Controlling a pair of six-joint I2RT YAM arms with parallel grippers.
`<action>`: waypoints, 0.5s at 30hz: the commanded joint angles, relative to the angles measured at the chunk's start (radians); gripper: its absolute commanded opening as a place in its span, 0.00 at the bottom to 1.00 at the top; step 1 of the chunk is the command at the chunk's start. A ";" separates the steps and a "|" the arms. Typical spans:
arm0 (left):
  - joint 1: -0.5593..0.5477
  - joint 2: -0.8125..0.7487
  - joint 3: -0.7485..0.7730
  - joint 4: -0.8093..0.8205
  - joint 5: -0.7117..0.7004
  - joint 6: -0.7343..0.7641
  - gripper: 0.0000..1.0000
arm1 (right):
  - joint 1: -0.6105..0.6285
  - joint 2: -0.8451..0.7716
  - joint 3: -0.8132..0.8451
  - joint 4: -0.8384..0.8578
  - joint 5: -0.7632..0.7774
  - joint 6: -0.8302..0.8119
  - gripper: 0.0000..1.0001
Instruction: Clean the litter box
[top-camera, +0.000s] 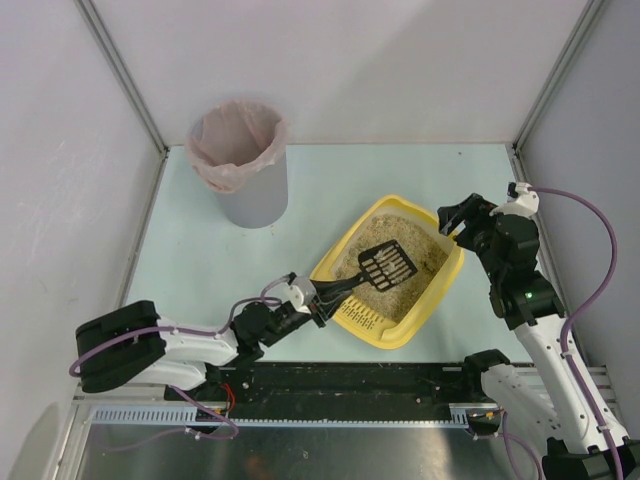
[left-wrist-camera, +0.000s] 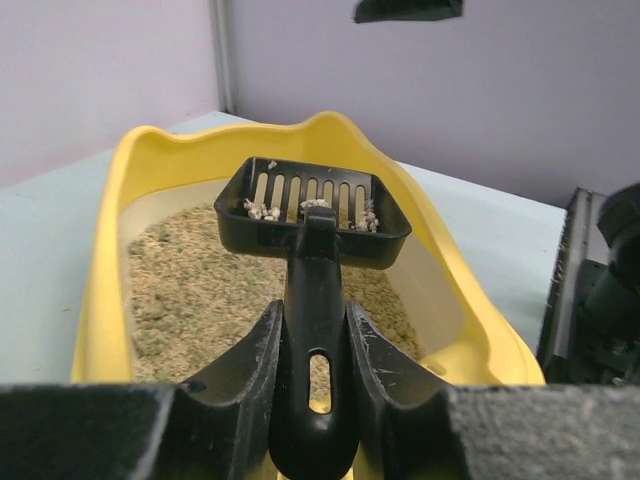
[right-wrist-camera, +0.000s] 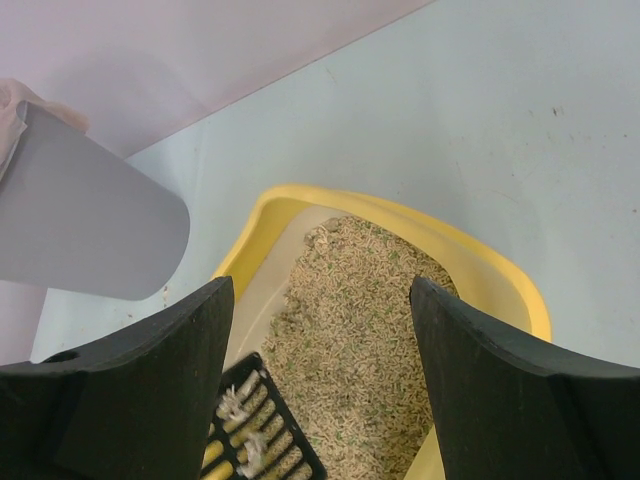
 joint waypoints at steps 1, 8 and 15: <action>-0.043 0.020 0.054 0.010 -0.041 0.075 0.00 | 0.004 -0.003 -0.005 0.054 0.008 -0.004 0.76; 0.011 -0.019 0.014 -0.001 -0.026 -0.022 0.00 | 0.005 -0.017 -0.008 0.045 0.036 -0.011 0.76; 0.023 -0.005 0.031 0.018 0.033 -0.044 0.00 | 0.004 -0.014 -0.017 0.053 0.003 0.000 0.76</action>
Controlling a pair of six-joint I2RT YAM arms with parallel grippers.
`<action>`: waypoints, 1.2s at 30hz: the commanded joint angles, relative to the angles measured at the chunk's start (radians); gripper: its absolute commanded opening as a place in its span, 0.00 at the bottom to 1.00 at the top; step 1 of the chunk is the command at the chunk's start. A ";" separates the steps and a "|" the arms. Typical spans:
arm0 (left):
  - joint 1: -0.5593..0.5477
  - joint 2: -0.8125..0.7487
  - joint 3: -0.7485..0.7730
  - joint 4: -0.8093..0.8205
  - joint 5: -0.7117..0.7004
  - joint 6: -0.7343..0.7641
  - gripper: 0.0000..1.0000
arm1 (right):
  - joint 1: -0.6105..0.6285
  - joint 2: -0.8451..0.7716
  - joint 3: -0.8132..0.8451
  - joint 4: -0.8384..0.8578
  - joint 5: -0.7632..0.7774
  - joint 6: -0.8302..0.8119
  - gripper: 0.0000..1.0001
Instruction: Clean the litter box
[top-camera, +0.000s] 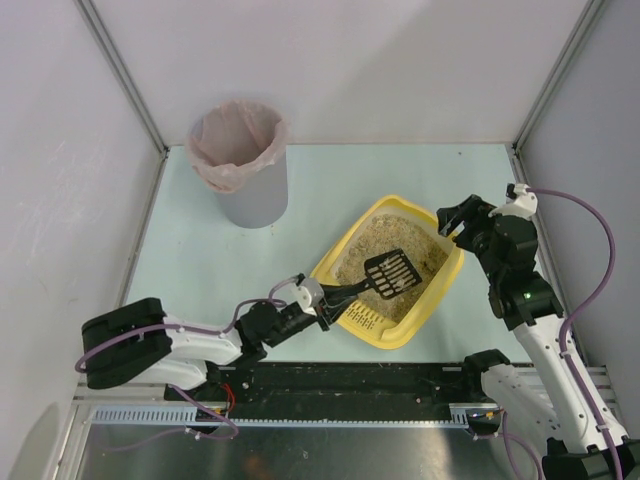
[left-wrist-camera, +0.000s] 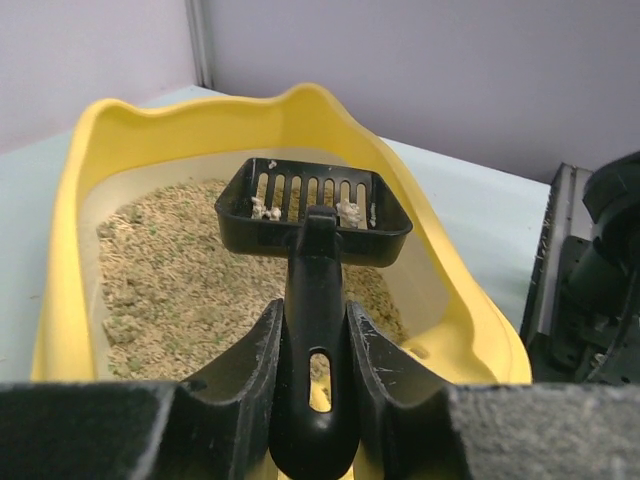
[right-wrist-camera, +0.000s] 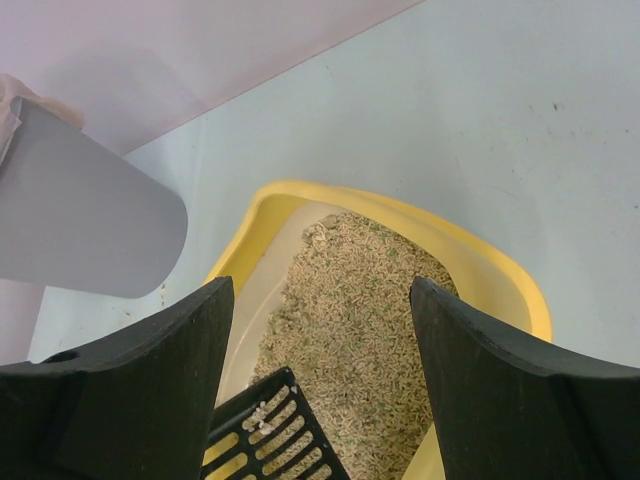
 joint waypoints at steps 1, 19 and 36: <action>0.040 -0.057 -0.001 0.048 0.050 -0.014 0.00 | 0.004 -0.015 -0.001 0.040 0.016 -0.008 0.76; 0.042 -0.031 0.008 0.030 0.040 -0.024 0.00 | 0.004 -0.014 -0.006 0.060 0.003 0.003 0.76; 0.129 -0.344 0.094 -0.403 0.018 -0.106 0.00 | 0.004 -0.052 -0.004 0.035 0.018 0.000 0.76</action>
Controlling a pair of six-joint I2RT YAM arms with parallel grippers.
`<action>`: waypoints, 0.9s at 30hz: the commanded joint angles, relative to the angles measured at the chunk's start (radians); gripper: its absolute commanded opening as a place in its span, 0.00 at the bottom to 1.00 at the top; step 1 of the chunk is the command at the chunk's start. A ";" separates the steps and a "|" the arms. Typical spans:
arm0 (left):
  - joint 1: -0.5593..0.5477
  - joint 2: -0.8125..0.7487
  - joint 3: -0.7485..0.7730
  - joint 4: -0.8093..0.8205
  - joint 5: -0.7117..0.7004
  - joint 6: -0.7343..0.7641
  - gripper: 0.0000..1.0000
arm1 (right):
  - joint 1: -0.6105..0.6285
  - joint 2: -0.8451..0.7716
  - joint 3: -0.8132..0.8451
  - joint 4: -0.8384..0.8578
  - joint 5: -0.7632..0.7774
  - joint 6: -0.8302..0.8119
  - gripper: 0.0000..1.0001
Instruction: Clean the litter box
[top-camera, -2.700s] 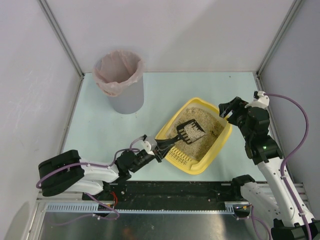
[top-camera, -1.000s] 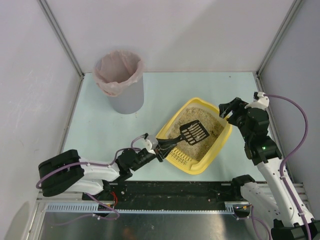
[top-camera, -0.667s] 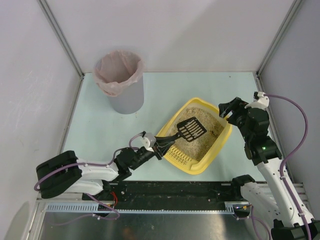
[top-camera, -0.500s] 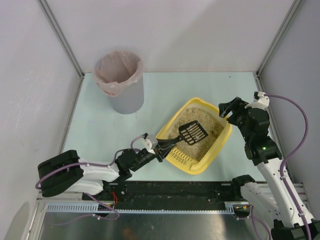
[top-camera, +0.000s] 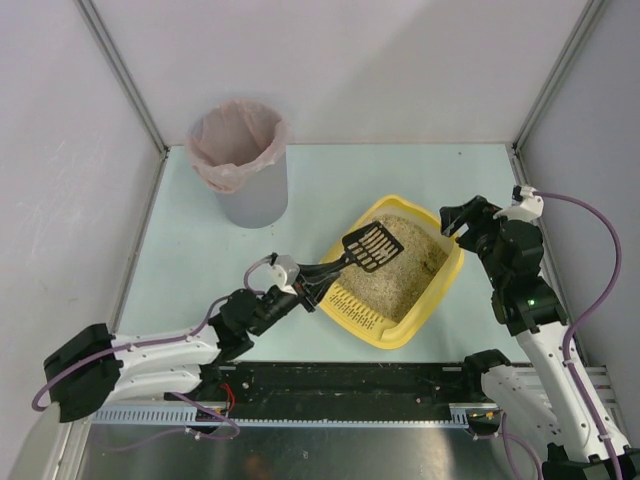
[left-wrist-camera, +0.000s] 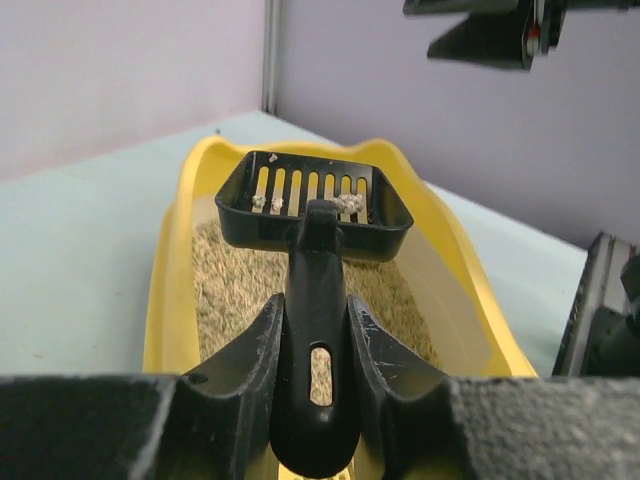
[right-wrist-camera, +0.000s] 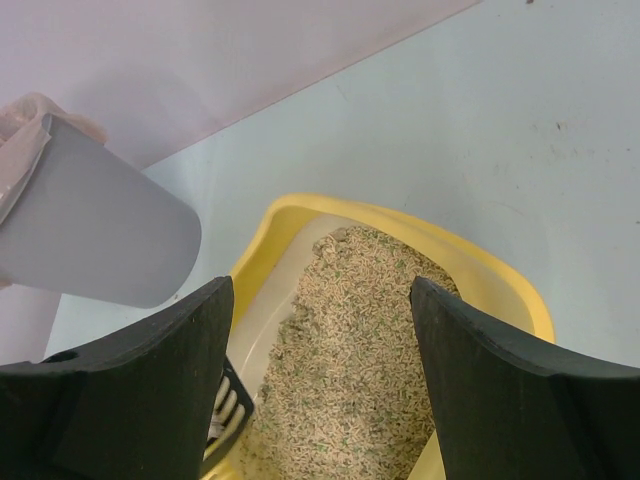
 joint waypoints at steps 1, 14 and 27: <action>0.007 -0.066 0.087 -0.229 0.036 -0.033 0.00 | 0.003 -0.011 0.000 0.021 0.020 -0.001 0.76; 0.045 -0.159 0.410 -0.831 0.066 0.039 0.00 | 0.005 -0.028 0.000 0.013 0.023 -0.003 0.76; 0.327 -0.156 0.751 -1.162 0.224 0.082 0.00 | 0.003 -0.034 0.000 -0.002 0.040 -0.023 0.76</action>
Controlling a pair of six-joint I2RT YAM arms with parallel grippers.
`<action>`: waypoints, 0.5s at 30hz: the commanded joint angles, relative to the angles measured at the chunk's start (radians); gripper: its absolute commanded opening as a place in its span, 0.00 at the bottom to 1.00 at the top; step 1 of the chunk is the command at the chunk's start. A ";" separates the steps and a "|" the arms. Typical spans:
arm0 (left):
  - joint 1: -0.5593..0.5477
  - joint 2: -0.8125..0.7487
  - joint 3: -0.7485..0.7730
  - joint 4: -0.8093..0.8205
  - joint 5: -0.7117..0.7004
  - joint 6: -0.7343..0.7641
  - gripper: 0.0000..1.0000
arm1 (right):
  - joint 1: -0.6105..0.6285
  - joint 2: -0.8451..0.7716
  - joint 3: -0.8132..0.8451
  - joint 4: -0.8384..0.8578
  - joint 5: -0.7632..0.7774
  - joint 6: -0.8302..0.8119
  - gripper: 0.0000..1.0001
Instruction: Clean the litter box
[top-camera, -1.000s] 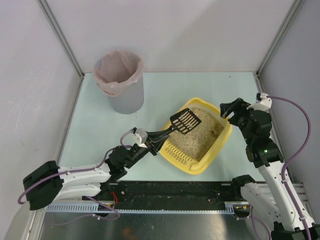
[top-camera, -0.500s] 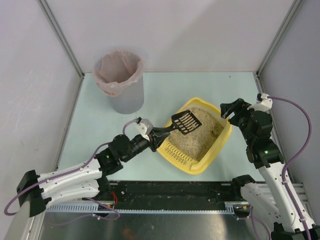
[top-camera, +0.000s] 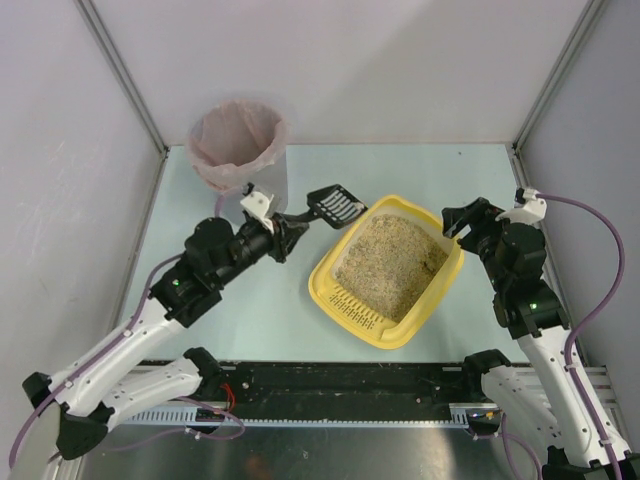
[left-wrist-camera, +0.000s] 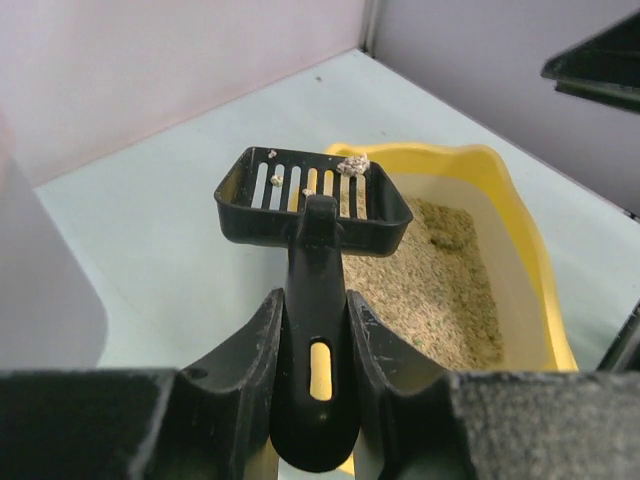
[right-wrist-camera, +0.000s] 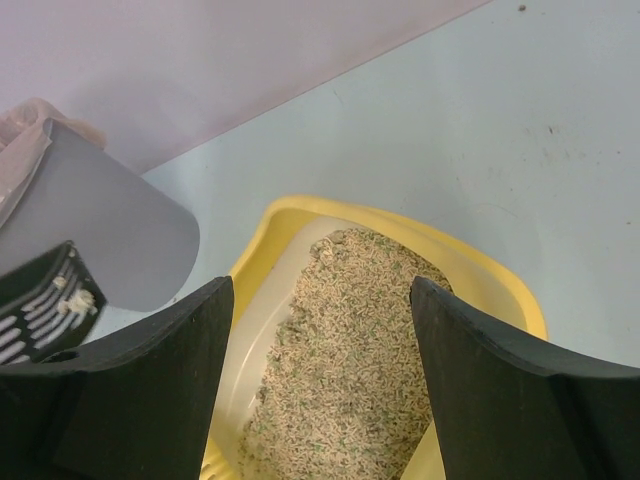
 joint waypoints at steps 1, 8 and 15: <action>0.076 -0.009 0.124 -0.082 0.070 0.071 0.00 | 0.004 -0.011 0.003 0.006 0.029 -0.020 0.76; 0.312 0.064 0.294 -0.163 0.056 0.152 0.00 | 0.004 -0.011 0.003 0.014 0.014 -0.017 0.76; 0.483 0.233 0.509 -0.263 -0.045 0.227 0.00 | 0.002 -0.017 -0.002 0.021 -0.014 -0.013 0.76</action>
